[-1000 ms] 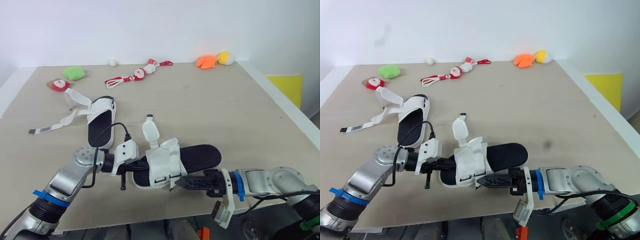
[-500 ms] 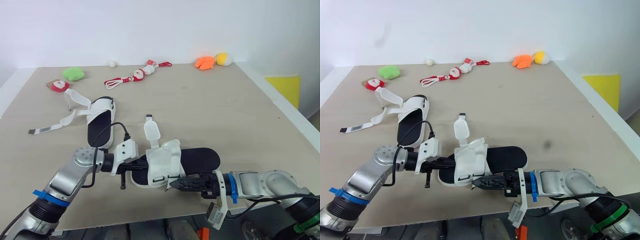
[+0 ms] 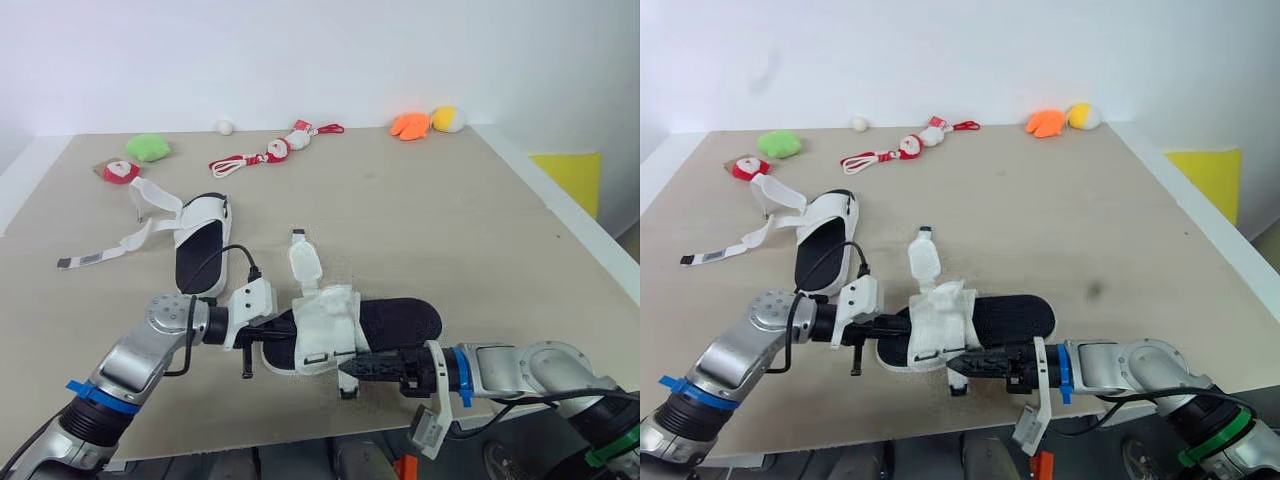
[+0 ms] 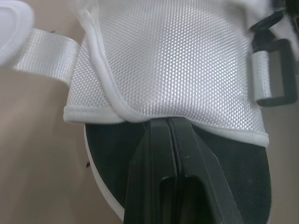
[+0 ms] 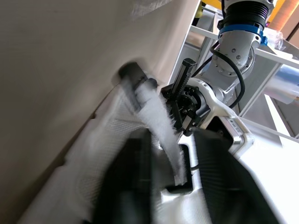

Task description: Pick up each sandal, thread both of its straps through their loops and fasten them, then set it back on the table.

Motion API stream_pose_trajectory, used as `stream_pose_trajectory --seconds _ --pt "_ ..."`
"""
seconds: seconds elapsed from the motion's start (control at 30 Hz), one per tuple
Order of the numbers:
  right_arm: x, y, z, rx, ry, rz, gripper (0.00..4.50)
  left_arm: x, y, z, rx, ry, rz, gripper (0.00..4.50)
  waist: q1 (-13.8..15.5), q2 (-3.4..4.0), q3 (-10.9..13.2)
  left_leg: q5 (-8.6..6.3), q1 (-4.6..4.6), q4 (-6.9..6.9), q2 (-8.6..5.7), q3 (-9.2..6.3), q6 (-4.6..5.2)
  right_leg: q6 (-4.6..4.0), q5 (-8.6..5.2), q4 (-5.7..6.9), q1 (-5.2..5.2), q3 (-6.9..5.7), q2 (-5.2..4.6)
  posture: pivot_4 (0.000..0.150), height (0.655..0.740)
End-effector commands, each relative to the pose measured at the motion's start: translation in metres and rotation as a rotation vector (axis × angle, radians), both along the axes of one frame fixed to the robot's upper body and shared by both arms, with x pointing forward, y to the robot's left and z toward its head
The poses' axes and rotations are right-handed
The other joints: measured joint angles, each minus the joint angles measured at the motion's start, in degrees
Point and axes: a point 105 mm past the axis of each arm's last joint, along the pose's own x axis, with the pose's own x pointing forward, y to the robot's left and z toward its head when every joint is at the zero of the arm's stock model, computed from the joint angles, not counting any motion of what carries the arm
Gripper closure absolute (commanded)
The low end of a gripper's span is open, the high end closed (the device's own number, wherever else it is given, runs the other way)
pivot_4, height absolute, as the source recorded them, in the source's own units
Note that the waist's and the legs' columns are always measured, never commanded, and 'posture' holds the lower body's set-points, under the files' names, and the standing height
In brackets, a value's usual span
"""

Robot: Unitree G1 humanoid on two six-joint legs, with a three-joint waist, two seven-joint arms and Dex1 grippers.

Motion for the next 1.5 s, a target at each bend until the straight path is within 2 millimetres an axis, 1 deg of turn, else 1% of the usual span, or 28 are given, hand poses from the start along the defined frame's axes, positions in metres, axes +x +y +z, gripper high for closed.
stream_pose_trajectory --seconds 0.03,0.17,0.23,0.37,0.47,0.67,0.83,0.93,1.0,1.07,1.13,1.17,1.27,1.37,1.4,1.43,1.5 --pt "-0.001 0.005 0.01 0.043 -0.021 0.014 4.36 -0.006 0.0 -0.017 0.04 0.062 0.003 4.5 0.0 0.01 0.0 0.0 -0.01 0.0 -0.01 -0.02 0.0 0.0 0.0 0.01 0.0 0.0 0.0 0.15 0.74" --pt "-0.003 0.003 0.013 0.051 -0.01 0.032 4.36 -0.006 0.0 -0.017 0.039 0.063 0.002 4.5 0.0 0.01 0.0 0.0 -0.02 0.0 -0.02 -0.01 -0.01 0.0 0.0 0.02 0.0 0.01 0.0 0.15 0.74" --pt "-0.008 -0.002 0.017 0.063 0.024 0.052 4.36 -0.005 0.0 -0.017 0.039 0.063 0.003 4.5 0.0 0.05 0.0 -0.01 -0.03 0.0 -0.03 -0.03 -0.01 0.0 0.0 0.02 0.0 0.01 0.0 0.15 0.74" --pt "-0.028 -0.01 0.029 0.069 0.123 0.165 4.36 -0.004 0.0 -0.017 0.041 0.061 0.002 4.5 0.2 0.13 0.0 -0.07 -0.12 -0.02 -0.18 -0.04 -0.02 0.01 0.0 0.02 -0.01 0.02 -0.13 0.15 0.74" --pt "-0.036 -0.014 0.033 0.06 0.183 0.216 4.36 -0.004 0.0 -0.017 0.042 0.061 0.001 4.5 0.7 0.15 0.0 -0.24 -0.26 -0.02 -0.34 -0.14 -0.02 0.21 0.11 0.02 -0.05 0.02 -0.22 0.15 0.74" --pt "-0.039 -0.019 0.04 0.065 0.307 0.244 4.36 -0.004 0.0 -0.018 0.043 0.061 -0.003 4.5 1.1 0.24 0.0 -0.44 -0.23 -0.02 -0.34 -0.27 0.15 0.34 0.11 0.03 -0.01 -0.05 -0.18 0.15 0.74" --pt "-0.044 -0.019 0.059 0.143 0.391 0.277 4.36 -0.004 0.0 -0.018 0.045 0.062 -0.001 4.5 1.1 0.29 0.0 -0.44 -0.18 -0.01 -0.33 -0.31 0.15 0.34 0.12 0.06 0.06 -0.05 -0.16 0.15 0.74" --pt "-0.041 -0.016 0.062 0.151 0.456 0.242 4.36 -0.004 0.001 -0.018 0.045 0.063 -0.002 4.5 1.1 0.29 0.0 -0.44 -0.09 -0.01 -0.33 -0.33 0.15 0.34 0.12 0.1 0.13 -0.06 -0.15 0.15 0.74" --pt "-0.033 -0.012 0.067 0.176 0.52 0.184 4.36 -0.004 0.001 -0.018 0.046 0.063 -0.003 4.5 1.1 0.31 0.0 -0.44 -0.06 -0.01 -0.3 -0.35 0.15 0.34 0.12 0.1 0.16 -0.06 -0.14 0.15 0.74" --pt "-0.024 -0.007 0.063 0.137 0.605 0.095 4.36 -0.004 0.001 -0.018 0.047 0.064 -0.004 4.5 1.1 0.37 0.0 -0.44 -0.05 -0.01 -0.29 -0.34 0.15 0.33 0.12 0.12 0.16 -0.06 -0.13 0.15 0.74" --pt "-0.017 -0.002 0.067 0.139 0.686 0.045 4.36 -0.004 0.001 -0.018 0.046 0.064 -0.007 4.5 1.1 0.4 0.0 -0.43 0.0 -0.01 -0.28 -0.34 0.16 0.32 0.12 0.14 0.21 -0.05 -0.13 0.15 0.74" --pt "-0.011 0.002 0.074 0.162 0.74 0.009 4.36 -0.004 0.001 -0.018 0.047 0.064 -0.009 4.5 1.1 0.41 0.0 -0.43 0.03 0.0 -0.25 -0.36 0.16 0.31 0.13 0.14 0.24 -0.06 -0.1 0.15 0.74" --pt "0.008 0.014 0.09 0.195 0.972 -0.104 4.36 -0.004 0.001 -0.018 0.048 0.064 -0.011 4.5 1.1 0.49 0.0 -0.43 0.03 0.0 -0.19 -0.41 0.17 0.31 0.13 0.17 0.24 -0.09 -0.05 0.15 0.74" --pt "0.017 0.023 0.108 0.205 1.194 -0.148 4.36 -0.004 0.001 -0.018 0.048 0.065 -0.012 4.5 1.3 0.5 0.0 -0.43 0.01 0.02 -0.08 -0.49 0.17 0.27 0.15 0.18 0.25 -0.18 0.02 0.15 0.74" --pt "0.021 0.024 0.115 0.207 1.339 -0.173 4.36 -0.005 0.001 -0.018 0.048 0.066 -0.011 4.5 1.3 0.51 0.0 -0.43 -0.01 0.02 -0.07 -0.52 0.17 0.26 0.16 0.18 0.25 -0.22 0.04 0.15 0.74" --pt "0.024 0.026 0.121 0.213 1.429 -0.182 4.36 -0.005 0.001 -0.018 0.048 0.066 -0.011 4.5 1.3 0.56 0.0 -0.43 -0.02 0.02 -0.04 -0.57 0.17 0.26 0.16 0.19 0.24 -0.27 0.06 0.15 0.74" --pt "0.031 0.028 0.128 0.205 1.639 -0.229 4.36 -0.005 0.0 -0.018 0.047 0.067 -0.011 4.5 1.4 0.59 0.0 -0.43 -0.06 0.02 0.0 -0.6 0.17 0.24 0.17 0.19 0.21 -0.31 0.08 0.15 0.74"
